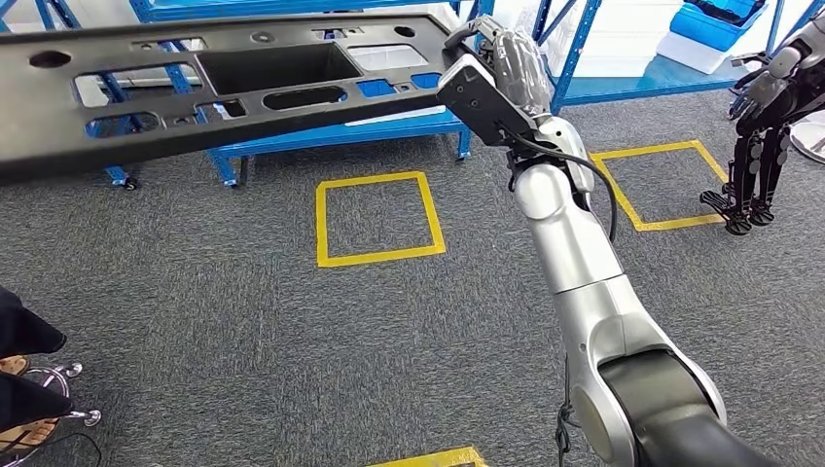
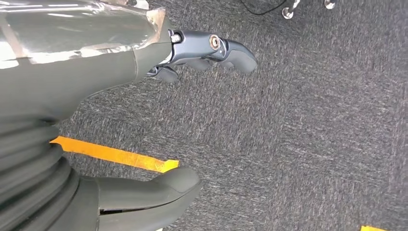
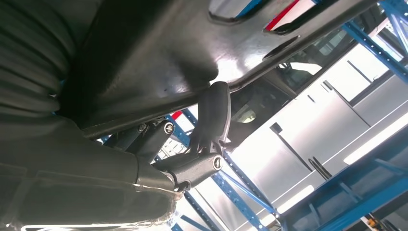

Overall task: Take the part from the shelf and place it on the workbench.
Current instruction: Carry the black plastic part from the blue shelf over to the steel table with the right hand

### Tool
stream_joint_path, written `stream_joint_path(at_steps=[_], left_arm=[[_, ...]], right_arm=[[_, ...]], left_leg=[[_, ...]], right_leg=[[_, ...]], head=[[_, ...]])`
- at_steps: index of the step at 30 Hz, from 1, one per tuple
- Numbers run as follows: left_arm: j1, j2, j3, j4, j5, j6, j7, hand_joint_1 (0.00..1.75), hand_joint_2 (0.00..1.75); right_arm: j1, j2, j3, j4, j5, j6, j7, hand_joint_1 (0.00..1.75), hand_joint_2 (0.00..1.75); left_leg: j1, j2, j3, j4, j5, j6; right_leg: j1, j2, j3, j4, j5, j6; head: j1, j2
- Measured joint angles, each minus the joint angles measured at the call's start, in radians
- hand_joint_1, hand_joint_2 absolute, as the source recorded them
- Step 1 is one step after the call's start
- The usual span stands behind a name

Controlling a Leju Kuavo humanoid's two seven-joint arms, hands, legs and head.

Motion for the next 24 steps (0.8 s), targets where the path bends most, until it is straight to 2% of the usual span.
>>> stream_joint_path(at_steps=[13, 16, 18, 20, 22, 24], left_arm=[[0.0, -0.001, 0.003, -0.011, 0.012, 0.012, -0.017, 0.0, 1.75], [-0.001, 0.002, 0.003, -0.012, 0.018, 0.013, -0.017, 0.0, 1.75], [-0.001, 0.003, 0.003, -0.011, 0.025, 0.012, -0.017, 0.0, 1.75], [-0.001, 0.002, 0.003, -0.012, 0.03, 0.011, -0.017, 0.0, 1.75], [-0.002, 0.003, 0.003, -0.012, 0.031, 0.01, -0.017, 0.0, 1.75], [-0.002, 0.003, 0.004, -0.011, 0.032, 0.009, -0.017, 0.0, 1.75]], right_arm=[[-0.04, 0.003, 0.032, 0.042, -0.018, 0.0, -0.007, 1.75, 1.75], [-0.041, 0.003, 0.039, 0.047, -0.019, 0.0, -0.009, 1.75, 1.75], [-0.043, 0.003, 0.043, 0.048, -0.02, 0.0, -0.01, 1.75, 1.75], [-0.047, 0.002, 0.046, 0.049, -0.021, -0.001, -0.011, 1.75, 1.75], [-0.052, 0.0, 0.048, 0.053, -0.025, -0.002, -0.011, 1.75, 1.75], [-0.052, -0.001, 0.049, 0.057, -0.027, -0.003, -0.011, 1.75, 1.75]], left_leg=[[-0.001, 0.0, -0.008, 0.003, 0.007, 0.002], [-0.001, 0.0, -0.013, 0.006, 0.006, 0.004], [0.003, 0.001, -0.011, -0.001, 0.007, 0.009], [0.012, 0.003, -0.005, -0.012, 0.012, 0.017], [0.018, 0.006, -0.003, -0.016, 0.015, 0.021], [0.019, 0.006, -0.003, -0.015, 0.013, 0.02]], right_leg=[[-0.003, 0.0, -0.008, -0.001, 0.009, 0.004], [-0.009, 0.0, -0.009, -0.003, 0.011, 0.008], [-0.007, 0.0, -0.012, -0.001, 0.009, 0.01], [-0.006, 0.002, -0.034, 0.04, -0.013, 0.007], [-0.006, 0.003, -0.092, 0.16, -0.066, 0.001], [-0.007, 0.003, -0.151, 0.28, -0.107, 0.004]], head=[[0.0, 0.0], [-0.001, 0.0], [-0.001, 0.0], [0.001, 0.0], [0.002, 0.0], [0.002, 0.0]])
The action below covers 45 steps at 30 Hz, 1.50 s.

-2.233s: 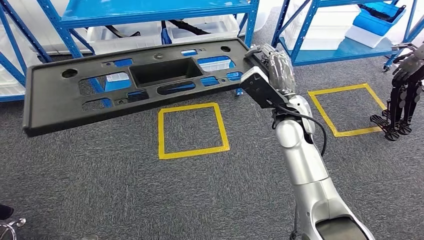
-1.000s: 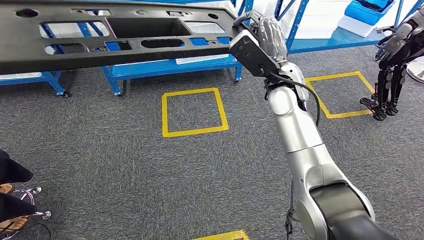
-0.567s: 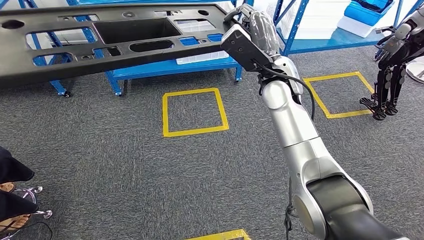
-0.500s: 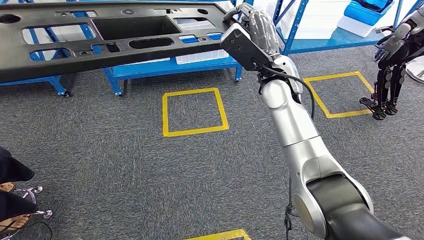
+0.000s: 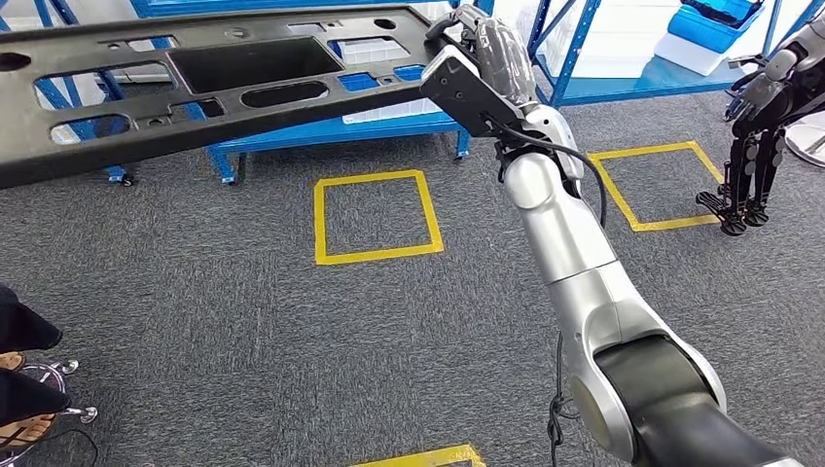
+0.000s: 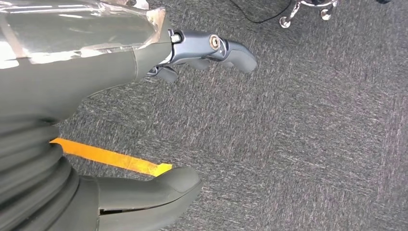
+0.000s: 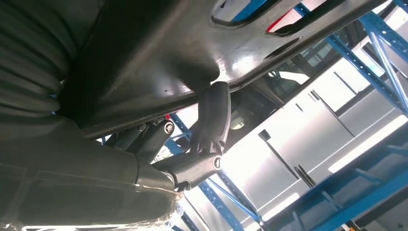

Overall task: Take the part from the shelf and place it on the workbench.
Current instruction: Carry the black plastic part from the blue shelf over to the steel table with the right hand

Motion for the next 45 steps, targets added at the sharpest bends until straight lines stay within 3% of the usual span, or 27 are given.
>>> stream_joint_path(at_steps=[1, 2, 4, 5, 7, 10, 11, 13, 15, 16, 18, 20, 22, 23, 26, 30, 31, 32, 33, 34, 35, 36, 37, 39, 41, 43, 45], left_arm=[[0.0, -0.001, 0.0, 0.0, 0.001, 0.0, 0.0, 0.0, 1.75], [0.0, -0.001, 0.0, 0.0, 0.002, -0.001, 0.0, 0.0, 1.75], [0.0, -0.001, 0.0, 0.0, 0.006, -0.003, 0.0, 0.0, 1.75], [0.0, 0.0, 0.0, 0.0, 0.008, -0.005, 0.0, 0.0, 1.75], [0.0, 0.001, 0.0, 0.0, 0.013, -0.006, 0.0, 0.0, 1.75], [0.001, 0.001, 0.0, -0.001, 0.019, -0.005, 0.0, 0.0, 1.75], [0.0, 0.001, 0.0, -0.002, 0.019, -0.005, 0.0, 0.0, 1.75], [0.0, 0.001, 0.0, -0.003, 0.023, -0.005, -0.001, 0.0, 1.75], [0.002, 0.002, 0.0, -0.003, 0.028, -0.005, -0.001, 0.0, 1.75], [0.003, 0.002, 0.0, -0.003, 0.029, -0.005, -0.001, 0.0, 1.75], [0.005, 0.002, 0.0, -0.003, 0.03, -0.005, -0.001, 0.0, 1.75], [0.005, 0.006, 0.0, -0.005, 0.031, -0.005, -0.001, 0.0, 1.75], [0.003, 0.01, 0.0, -0.009, 0.032, -0.004, -0.001, 0.0, 1.75], [0.002, 0.012, 0.0, -0.01, 0.033, -0.004, -0.001, 0.0, 1.75], [0.002, 0.012, 0.0, -0.012, 0.033, -0.004, -0.001, 0.0, 1.75], [0.001, 0.006, 0.0, -0.012, 0.033, -0.004, -0.001, 0.0, 1.75], [0.001, 0.004, 0.0, -0.011, 0.033, -0.004, -0.001, 0.0, 1.75], [0.002, 0.002, 0.0, -0.011, 0.033, -0.003, -0.001, 0.0, 1.75], [0.003, 0.001, 0.0, -0.011, 0.033, -0.002, -0.001, 0.0, 1.75], [0.003, 0.0, 0.0, -0.011, 0.033, 0.0, -0.001, 0.0, 1.75], [0.003, 0.001, 0.0, -0.011, 0.033, 0.004, -0.001, 0.0, 1.75], [0.002, 0.002, 0.0, -0.011, 0.033, 0.007, -0.001, 0.0, 1.75], [0.002, 0.003, 0.0, -0.011, 0.033, 0.011, -0.001, 0.0, 1.75], [0.001, 0.004, 0.0, -0.011, 0.033, 0.015, -0.001, 0.0, 1.75], [0.001, 0.003, 0.0, -0.01, 0.033, 0.015, -0.001, 0.0, 1.75], [0.0, 0.003, 0.0, -0.01, 0.033, 0.016, -0.001, 0.0, 1.75], [0.0, 0.003, 0.0, -0.01, 0.033, 0.016, -0.001, 0.0, 1.75]], right_arm=[[0.0, -0.001, 0.0, 0.002, -0.001, 0.0, 0.0, 1.75, 1.75], [0.001, -0.002, 0.0, 0.004, -0.001, -0.001, 0.0, 1.75, 1.75], [-0.002, -0.003, 0.001, 0.006, -0.003, -0.003, 0.0, 1.75, 1.75], [-0.004, -0.003, 0.002, 0.007, -0.004, -0.004, -0.001, 1.75, 1.75], [-0.007, -0.003, 0.005, 0.011, -0.007, -0.007, -0.003, 1.75, 1.75], [-0.012, -0.005, 0.008, 0.021, -0.013, -0.011, -0.007, 1.75, 1.75], [-0.015, -0.005, 0.01, 0.023, -0.016, -0.013, -0.009, 1.75, 1.75], [-0.02, -0.005, 0.014, 0.029, -0.021, -0.017, -0.014, 1.75, 1.75], [-0.019, -0.004, 0.018, 0.036, -0.023, -0.019, -0.016, 1.75, 1.75], [-0.017, -0.004, 0.02, 0.041, -0.023, -0.019, -0.016, 1.75, 1.75], [-0.016, -0.004, 0.022, 0.047, -0.023, -0.02, -0.017, 1.75, 1.75], [-0.019, -0.005, 0.023, 0.052, -0.023, -0.022, -0.017, 1.75, 1.75], [-0.022, -0.004, 0.025, 0.056, -0.024, -0.026, -0.02, 1.75, 1.75], [-0.021, -0.004, 0.026, 0.057, -0.024, -0.028, -0.021, 1.75, 1.75], [-0.015, -0.004, 0.029, 0.06, -0.024, -0.032, -0.023, 1.75, 1.75], [-0.014, -0.006, 0.033, 0.068, -0.024, -0.035, -0.024, 1.75, 1.75], [-0.012, -0.006, 0.033, 0.071, -0.025, -0.035, -0.024, 1.75, 1.75], [-0.01, -0.006, 0.034, 0.073, -0.025, -0.035, -0.024, 1.75, 1.75], [-0.01, -0.006, 0.034, 0.076, -0.026, -0.035, -0.025, 1.75, 1.75], [-0.01, -0.007, 0.034, 0.078, -0.027, -0.036, -0.026, 1.75, 1.75], [-0.011, -0.008, 0.034, 0.08, -0.028, -0.037, -0.028, 1.75, 1.75], [-0.012, -0.009, 0.035, 0.083, -0.029, -0.038, -0.031, 1.75, 1.75], [-0.014, -0.009, 0.036, 0.085, -0.031, -0.039, -0.033, 1.75, 1.75], [-0.017, -0.007, 0.038, 0.088, -0.034, -0.04, -0.036, 1.75, 1.75], [-0.019, -0.006, 0.039, 0.089, -0.035, -0.041, -0.037, 1.75, 1.75], [-0.022, -0.004, 0.039, 0.09, -0.035, -0.042, -0.037, 1.75, 1.75], [-0.021, -0.003, 0.04, 0.092, -0.036, -0.042, -0.038, 1.75, 1.75]], left_leg=[[0.001, -0.001, 0.0, 0.001, -0.001, -0.002], [0.003, -0.002, 0.001, 0.001, -0.003, -0.006], [0.008, -0.003, 0.005, 0.004, -0.01, -0.017], [0.008, -0.003, 0.006, 0.007, -0.014, -0.026], [0.006, -0.002, 0.007, 0.009, -0.021, -0.041], [0.011, 0.0, 0.007, 0.012, -0.03, -0.058], [0.013, -0.001, -0.004, 0.034, -0.041, -0.062], [0.013, -0.001, -0.063, 0.144, -0.082, -0.067], [0.012, -0.001, -0.147, 0.275, -0.113, -0.066], [0.011, -0.001, -0.175, 0.302, -0.104, -0.062], [0.003, -0.003, -0.17, 0.235, -0.029, -0.043], [-0.011, -0.006, -0.116, 0.103, 0.045, -0.009], [-0.026, -0.008, -0.075, 0.028, 0.054, 0.018], [-0.031, -0.007, -0.063, 0.015, 0.044, 0.024], [-0.026, -0.008, -0.016, -0.026, 0.035, 0.025], [-0.008, -0.009, 0.037, -0.044, 0.003, 0.009], [-0.004, -0.009, 0.048, -0.044, -0.006, 0.002], [0.0, -0.01, 0.06, -0.044, -0.015, -0.003], [0.005, -0.01, 0.074, -0.044, -0.022, -0.01], [0.01, -0.011, 0.086, -0.043, -0.03, -0.018], [0.014, -0.011, 0.098, -0.042, -0.037, -0.027], [0.015, -0.01, 0.105, -0.041, -0.044, -0.037], [0.015, -0.009, 0.109, -0.041, -0.051, -0.045], [0.014, -0.005, 0.11, -0.034, -0.056, -0.059], [0.019, -0.001, 0.099, -0.007, -0.07, -0.067], [0.021, 0.0, 0.048, 0.084, -0.121, -0.073], [0.021, -0.002, -0.034, 0.224, -0.178, -0.075]], right_leg=[[-0.001, 0.0, -0.007, 0.014, 0.0, 0.005], [-0.002, 0.0, 0.007, -0.015, 0.015, 0.013], [-0.008, -0.003, 0.078, -0.154, 0.065, 0.028], [-0.008, -0.002, 0.112, -0.216, 0.084, 0.026], [-0.004, 0.001, 0.143, -0.269, 0.093, 0.006], [-0.003, 0.007, 0.149, -0.268, 0.087, -0.029], [-0.004, 0.009, 0.155, -0.269, 0.083, -0.039], [-0.003, 0.01, 0.168, -0.269, 0.074, -0.055], [0.005, 0.012, 0.183, -0.269, 0.061, -0.066], [0.01, 0.013, 0.191, -0.269, 0.054, -0.07], [0.021, 0.016, 0.214, -0.27, 0.037, -0.073], [0.026, 0.018, 0.234, -0.274, 0.018, -0.074], [0.021, 0.02, 0.245, -0.28, 0.009, -0.068], [0.022, 0.02, 0.251, -0.281, 0.012, -0.059], [0.023, 0.017, 0.241, -0.241, 0.02, -0.038], [0.015, 0.013, 0.1, -0.039, -0.026, -0.027], [0.011, 0.013, 0.072, -0.018, -0.033, -0.022], [0.005, 0.012, 0.062, -0.032, -0.022, -0.013], [-0.001, 0.01, 0.073, -0.084, 0.01, 0.003], [-0.008, 0.007, 0.097, -0.161, 0.055, 0.022], [-0.011, 0.001, 0.12, -0.228, 0.091, 0.032], [-0.011, -0.007, 0.137, -0.278, 0.112, 0.03], [-0.009, -0.012, 0.146, -0.299, 0.122, 0.017], [-0.006, -0.013, 0.148, -0.297, 0.122, -0.022], [-0.009, -0.007, 0.15, -0.294, 0.131, -0.045], [-0.006, -0.003, 0.152, -0.294, 0.13, -0.056], [0.001, 0.001, 0.151, -0.293, 0.127, -0.06]], head=[[0.0, 0.0], [0.0, 0.0], [0.0, 0.0], [0.0, 0.0], [-0.001, 0.0], [-0.002, 0.0], [-0.002, 0.0], [-0.003, 0.0], [-0.003, 0.0], [-0.003, 0.0], [-0.003, 0.0], [-0.001, 0.0], [-0.001, 0.0], [-0.001, 0.0], [-0.004, 0.0], [-0.002, 0.0], [-0.002, 0.0], [-0.001, 0.0], [-0.002, 0.0], [-0.001, 0.0], [-0.001, 0.0], [-0.001, 0.0], [-0.001, 0.0], [-0.004, 0.0], [-0.005, 0.0], [-0.006, 0.0], [-0.006, 0.0]])
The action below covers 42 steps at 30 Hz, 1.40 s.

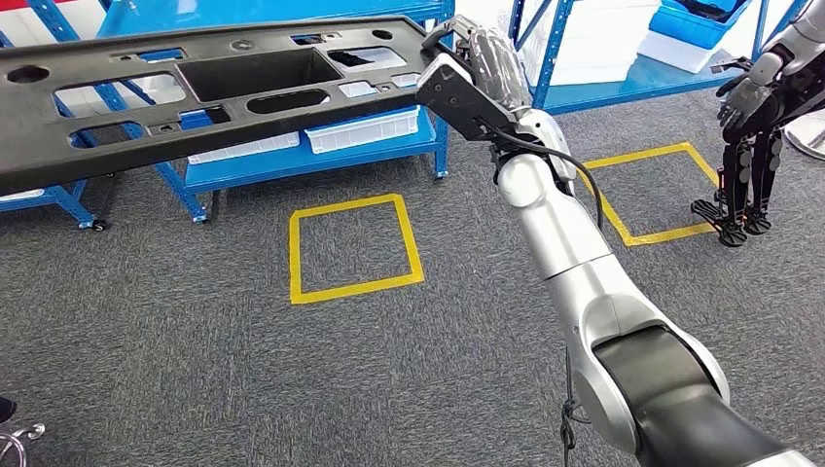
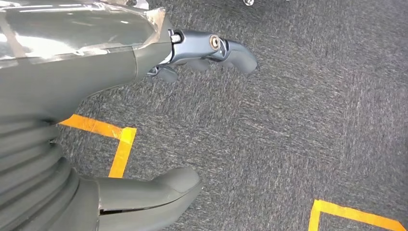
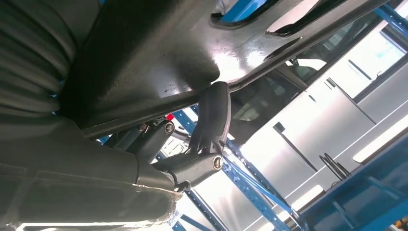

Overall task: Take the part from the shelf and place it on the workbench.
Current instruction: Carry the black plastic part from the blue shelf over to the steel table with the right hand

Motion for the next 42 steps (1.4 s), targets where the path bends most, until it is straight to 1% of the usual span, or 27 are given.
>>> stream_joint_path(at_steps=[1, 2, 3, 5, 6, 7, 8, 9, 10, 13, 23, 25, 26, 27, 29, 30, 31, 32, 33, 34, 35, 36, 37, 38, 39, 40, 42], left_arm=[[0.001, 0.0, 0.0, 0.0, 0.0, 0.0, 0.0, 0.0, 1.75], [0.001, 0.0, 0.0, 0.0, 0.0, 0.001, 0.0, 0.0, 1.75], [0.001, 0.0, 0.0, 0.0, 0.0, 0.001, 0.0, 0.0, 1.75], [0.001, 0.002, 0.0, 0.0, 0.0, 0.001, 0.0, 0.0, 1.75], [0.0, 0.004, 0.0, 0.0, 0.0, 0.001, 0.0, 0.0, 1.75], [0.0, 0.005, 0.0, 0.0, -0.001, 0.001, 0.0, 0.0, 1.75], [0.0, 0.007, 0.0, 0.0, -0.001, 0.001, 0.0, 0.0, 1.75], [-0.001, 0.007, 0.0, 0.0, -0.001, 0.0, 0.0, 0.0, 1.75], [0.0, 0.007, 0.0, 0.0, -0.002, 0.0, 0.0, 0.0, 1.75], [0.0, 0.007, -0.001, 0.0, -0.002, 0.001, 0.0, 0.0, 1.75], [0.0, 0.007, -0.001, 0.0, -0.002, 0.001, 0.0, 0.0, 1.75], [-0.001, 0.006, -0.001, 0.0, -0.003, 0.001, 0.0, 0.0, 1.75], [-0.002, 0.006, -0.001, 0.0, -0.003, 0.001, 0.0, 0.0, 1.75], [-0.002, 0.005, -0.001, 0.0, -0.004, 0.001, 0.0, 0.0, 1.75], [-0.002, 0.001, -0.002, 0.0, -0.004, 0.002, 0.0, 0.0, 1.75], [-0.001, -0.001, -0.003, 0.0, -0.003, 0.003, 0.0, 0.0, 1.75], [-0.001, -0.002, -0.005, 0.0, -0.001, 0.006, 0.0, 0.0, 1.75], [0.0, -0.003, -0.008, 0.0, 0.001, 0.008, 0.0, 0.0, 1.75], [0.001, -0.003, -0.01, 0.0, 0.005, 0.011, 0.0, 0.0, 1.75], [0.003, -0.002, -0.011, -0.001, 0.01, 0.013, 0.0, 0.0, 1.75], [0.005, -0.002, -0.012, -0.001, 0.014, 0.016, 0.0, 0.0, 1.75], [0.006, -0.001, -0.013, -0.002, 0.018, 0.018, 0.0, 0.0, 1.75], [0.007, -0.001, -0.014, -0.003, 0.02, 0.019, 0.0, 0.0, 1.75], [0.006, -0.001, -0.015, -0.004, 0.021, 0.02, 0.0, 0.0, 1.75], [0.005, -0.001, -0.015, -0.005, 0.023, 0.02, 0.0, 0.0, 1.75], [0.004, -0.001, -0.016, -0.005, 0.024, 0.02, 0.0, 0.0, 1.75], [0.004, -0.002, -0.016, -0.007, 0.025, 0.02, 0.0, 0.0, 1.75]], right_arm=[[0.002, 0.0, 0.0, 0.002, 0.0, 0.0, 0.0, 1.75, 1.75], [0.004, 0.0, 0.001, 0.003, 0.0, 0.0, 0.0, 1.75, 1.75], [0.004, 0.0, 0.001, 0.004, 0.0, 0.0, 0.0, 1.75, 1.75], [0.002, 0.0, 0.001, 0.005, -0.001, -0.001, -0.002, 1.75, 1.75], [0.001, 0.0, 0.002, 0.006, -0.002, -0.001, -0.004, 1.75, 1.75], [0.0, 0.0, 0.002, 0.007, -0.004, -0.002, -0.006, 1.75, 1.75], [0.0, -0.001, 0.002, 0.009, -0.005, -0.003, -0.009, 1.75, 1.75], [-0.001, -0.001, 0.002, 0.011, -0.007, -0.003, -0.012, 1.75, 1.75], [-0.002, -0.001, 0.002, 0.013, -0.008, -0.004, -0.015, 1.75, 1.75], [-0.006, -0.003, 0.001, 0.016, -0.011, -0.007, -0.022, 1.75, 1.75], [-0.006, -0.003, 0.0, 0.016, -0.011, -0.007, -0.022, 1.75, 1.75], [-0.009, -0.003, 0.0, 0.017, -0.012, -0.008, -0.023, 1.75, 1.75], [-0.011, -0.004, 0.0, 0.019, -0.013, -0.009, -0.025, 1.75, 1.75], [-0.013, -0.004, 0.0, 0.021, -0.014, -0.011, -0.027, 1.75, 1.75], [-0.011, -0.006, 0.0, 0.028, -0.015, -0.015, -0.029, 1.75, 1.75], [-0.008, -0.008, 0.0, 0.031, -0.012, -0.016, -0.027, 1.75, 1.75], [-0.006, -0.009, 0.0, 0.033, -0.008, -0.017, -0.023, 1.75, 1.75], [-0.006, -0.011, 0.0, 0.035, -0.004, -0.019, -0.017, 1.75, 1.75], [-0.007, -0.013, 0.0, 0.035, 0.002, -0.019, -0.011, 1.75, 1.75], [-0.007, -0.013, 0.0, 0.036, 0.005, -0.018, -0.005, 1.75, 1.75], [-0.007, -0.014, 0.0, 0.036, 0.008, -0.017, -0.001, 1.75, 1.75], [-0.008, -0.013, 0.001, 0.036, 0.01, -0.016, 0.001, 1.75, 1.75], [-0.008, -0.013, 0.001, 0.036, 0.01, -0.014, 0.003, 1.75, 1.75], [-0.01, -0.013, 0.001, 0.036, 0.01, -0.014, 0.002, 1.75, 1.75], [-0.011, -0.013, 0.001, 0.036, 0.01, -0.014, 0.002, 1.75, 1.75], [-0.012, -0.013, 0.001, 0.036, 0.01, -0.013, 0.002, 1.75, 1.75], [-0.013, -0.013, 0.002, 0.036, 0.01, -0.012, 0.002, 1.75, 1.75]], left_leg=[[-0.001, 0.0, -0.034, 0.046, -0.011, 0.002], [-0.002, 0.0, -0.051, 0.054, -0.001, 0.007], [-0.005, 0.0, -0.048, 0.021, 0.029, 0.015], [-0.017, 0.0, 0.001, -0.117, 0.114, 0.042], [-0.025, 0.001, 0.024, -0.174, 0.137, 0.055], [-0.032, 0.0, 0.038, -0.211, 0.148, 0.065], [-0.038, 0.0, 0.043, -0.226, 0.148, 0.071], [-0.04, -0.002, 0.044, -0.228, 0.147, 0.073], [-0.036, -0.002, 0.051, -0.236, 0.157, 0.075], [-0.027, 0.002, 0.071, -0.256, 0.179, 0.073], [-0.028, 0.002, 0.072, -0.256, 0.18, 0.072], [-0.028, 0.001, 0.074, -0.259, 0.18, 0.074], [-0.028, 0.001, 0.075, -0.26, 0.18, 0.076], [-0.028, 0.002, 0.076, -0.261, 0.18, 0.077], [-0.027, 0.001, 0.076, -0.26, 0.178, 0.076], [-0.025, -0.002, 0.076, -0.256, 0.172, 0.072], [-0.025, -0.006, 0.075, -0.246, 0.162, 0.062], [-0.023, -0.011, 0.073, -0.237, 0.151, 0.051], [-0.02, -0.011, 0.053, -0.188, 0.12, 0.036], [-0.019, -0.01, 0.016, -0.131, 0.105, 0.027], [-0.018, -0.004, -0.008, -0.104, 0.108, 0.025], [-0.019, 0.01, -0.021, -0.097, 0.121, 0.028], [-0.024, 0.026, -0.014, -0.134, 0.152, 0.036], [-0.028, 0.037, 0.008, -0.183, 0.17, 0.041], [-0.033, 0.043, 0.018, -0.206, 0.174, 0.045], [-0.038, 0.04, 0.018, -0.21, 0.17, 0.047], [-0.037, 0.025, 0.022, -0.218, 0.176, 0.057]], right_leg=[[0.004, 0.001, 0.0, 0.0, -0.001, -0.002], [0.009, 0.003, 0.001, 0.0, -0.003, -0.004], [0.013, 0.004, 0.002, 0.0, -0.004, -0.005], [0.02, 0.005, 0.006, 0.0, -0.006, -0.007], [0.023, 0.006, 0.007, 0.0, -0.006, -0.008], [0.024, 0.006, 0.006, -0.001, -0.008, -0.007], [0.024, 0.006, 0.005, -0.001, -0.009, -0.004], [0.025, 0.006, 0.005, -0.002, -0.01, -0.001], [0.027, 0.006, 0.002, 0.001, -0.012, 0.003], [0.029, 0.004, -0.005, 0.015, -0.018, 0.009], [0.028, 0.004, -0.005, 0.018, -0.019, 0.01], [0.028, 0.004, -0.013, 0.033, -0.029, 0.009], [0.028, 0.004, -0.029, 0.064, -0.043, 0.008], [0.026, 0.005, -0.056, 0.116, -0.064, 0.006], [0.018, 0.004, -0.131, 0.248, -0.105, 0.013], [0.01, 0.004, -0.135, 0.239, -0.09, 0.027], [0.003, 0.004, -0.116, 0.187, -0.062, 0.038], [-0.003, 0.004, -0.083, 0.113, -0.03, 0.042], [-0.008, 0.002, -0.047, 0.043, -0.004, 0.039], [-0.008, -0.003, -0.03, 0.023, -0.004, 0.025], [-0.006, -0.01, -0.023, 0.023, -0.011, 0.014], [-0.003, -0.017, -0.015, 0.023, -0.018, 0.009], [0.002, -0.023, -0.01, 0.023, -0.022, 0.009], [0.005, -0.026, -0.007, 0.023, -0.025, 0.012], [0.008, -0.031, -0.006, 0.022, -0.027, 0.016], [0.01, -0.036, -0.005, 0.021, -0.029, 0.02], [0.011, -0.043, -0.005, 0.022, -0.034, 0.03]], head=[[0.0, 0.0], [0.0, 0.0], [0.0, 0.0], [0.001, 0.0], [0.001, 0.0], [0.001, 0.0], [0.001, 0.0], [0.001, 0.0], [0.0, 0.0], [0.001, 0.0], [0.001, 0.0], [0.002, 0.0], [0.003, 0.0], [0.003, 0.0], [0.003, 0.0], [0.003, 0.0], [0.002, 0.0], [0.002, 0.0], [0.001, 0.0], [0.0, 0.0], [0.0, 0.0], [0.0, 0.0], [0.001, 0.0], [0.001, 0.0], [0.001, 0.0], [0.001, 0.0], [0.002, 0.0]])
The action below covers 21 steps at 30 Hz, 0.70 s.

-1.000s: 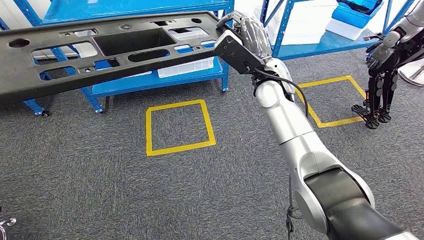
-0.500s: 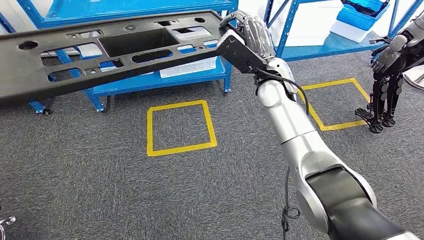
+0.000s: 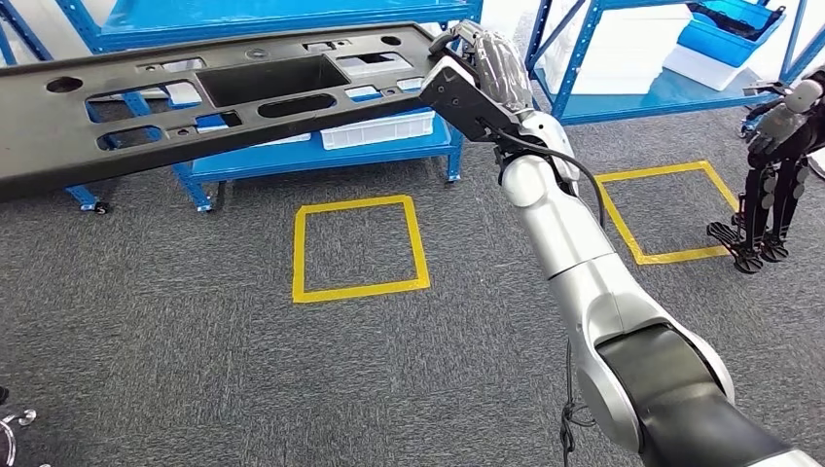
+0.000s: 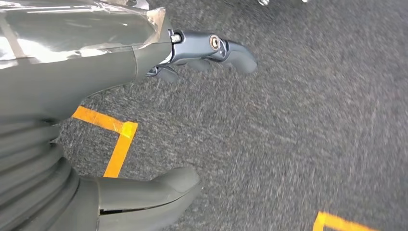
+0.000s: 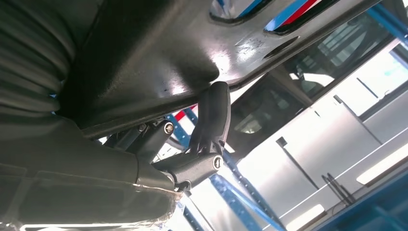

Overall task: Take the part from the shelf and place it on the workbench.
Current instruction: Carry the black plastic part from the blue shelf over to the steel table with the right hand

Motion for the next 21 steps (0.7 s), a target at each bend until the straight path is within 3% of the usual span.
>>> stream_joint_path(at_steps=[2, 5, 6, 7, 8, 10, 12, 15, 17, 19, 21], left_arm=[[-0.001, -0.001, -0.001, -0.002, 0.0, 0.0, 0.0, 0.0, 1.75], [-0.002, -0.002, -0.001, -0.003, 0.0, 0.0, 0.0, 0.0, 1.75], [-0.001, -0.002, -0.001, -0.003, 0.0, 0.0, 0.0, 0.0, 1.75], [-0.001, -0.003, -0.001, -0.003, 0.0, 0.0, 0.0, 0.0, 1.75], [0.0, -0.003, -0.002, -0.003, 0.0, 0.0, 0.0, 0.0, 1.75], [0.0, -0.003, -0.003, -0.003, 0.0, 0.0, 0.0, 0.0, 1.75], [0.0, -0.003, -0.005, -0.003, 0.0, 0.0, 0.0, 0.0, 1.75], [0.005, -0.002, -0.009, -0.004, 0.0, 0.0, 0.0, 0.0, 1.75], [0.008, -0.001, -0.011, -0.005, 0.001, 0.0, 0.0, 0.0, 1.75], [0.008, 0.0, -0.013, -0.006, 0.002, 0.001, 0.0, 0.0, 1.75], [0.009, 0.0, -0.014, -0.006, 0.006, 0.002, 0.0, 0.0, 1.75]], right_arm=[[-0.001, -0.002, 0.0, 0.0, 0.0, 0.0, 0.0, 1.75, 1.75], [0.005, -0.006, 0.0, 0.0, 0.0, 0.0, 0.0, 1.75, 1.75], [0.008, -0.007, 0.0, 0.0, 0.0, 0.0, 0.0, 1.75, 1.75], [0.011, -0.007, 0.0, 0.0, 0.0, 0.0, 0.0, 1.75, 1.75], [0.011, -0.008, 0.0, 0.0, 0.0, 0.0, 0.0, 1.75, 1.75], [0.009, -0.009, 0.0, 0.0, 0.0, 0.0, 0.0, 1.75, 1.75], [0.006, -0.009, 0.001, 0.0, 0.0, 0.001, 0.0, 1.75, 1.75], [0.004, -0.005, 0.002, 0.0, 0.0, 0.001, 0.0, 1.75, 1.75], [0.001, -0.002, 0.003, 0.0, 0.0, 0.001, 0.0, 1.75, 1.75], [0.0, 0.0, 0.003, 0.0, 0.0, 0.002, 0.0, 1.75, 1.75], [0.003, 0.001, 0.003, 0.0, -0.001, 0.004, -0.001, 1.75, 1.75]], left_leg=[[0.004, -0.014, 0.007, -0.009, 0.008, 0.013], [0.006, -0.04, 0.009, -0.01, 0.009, 0.02], [0.006, -0.051, 0.01, -0.01, 0.009, 0.021], [0.006, -0.062, 0.01, -0.009, 0.008, 0.021], [0.006, -0.073, 0.012, -0.009, 0.007, 0.019], [0.004, -0.094, 0.014, -0.004, 0.002, 0.014], [0.003, -0.108, 0.011, 0.0, -0.002, 0.006], [0.007, -0.116, 0.006, 0.0, -0.006, -0.009], [0.008, -0.09, -0.012, 0.038, -0.032, -0.021], [0.013, -0.05, -0.069, 0.156, -0.089, -0.035], [0.021, -0.033, -0.134, 0.271, -0.127, -0.046]], right_leg=[[0.0, 0.014, -0.022, 0.05, -0.027, 0.002], [-0.003, 0.037, -0.123, 0.249, -0.1, -0.003], [-0.004, 0.039, -0.147, 0.29, -0.108, 0.0], [-0.004, 0.041, -0.152, 0.29, -0.099, 0.007], [-0.004, 0.044, -0.135, 0.244, -0.073, 0.014], [-0.005, 0.06, -0.067, 0.094, -0.008, 0.023], [-0.005, 0.071, -0.024, 0.004, 0.025, 0.017], [-0.007, 0.058, -0.017, -0.008, 0.028, -0.002], [-0.014, 0.047, -0.009, -0.016, 0.028, -0.017], [-0.016, 0.036, -0.003, -0.018, 0.025, -0.027], [-0.015, 0.025, -0.001, -0.018, 0.023, -0.031]], head=[[0.001, 0.0], [0.002, 0.0], [0.001, 0.0], [0.002, 0.0], [0.001, 0.0], [0.001, 0.0], [0.0, 0.0], [0.0, 0.0], [-0.002, 0.0], [-0.004, 0.0], [-0.005, 0.0]])
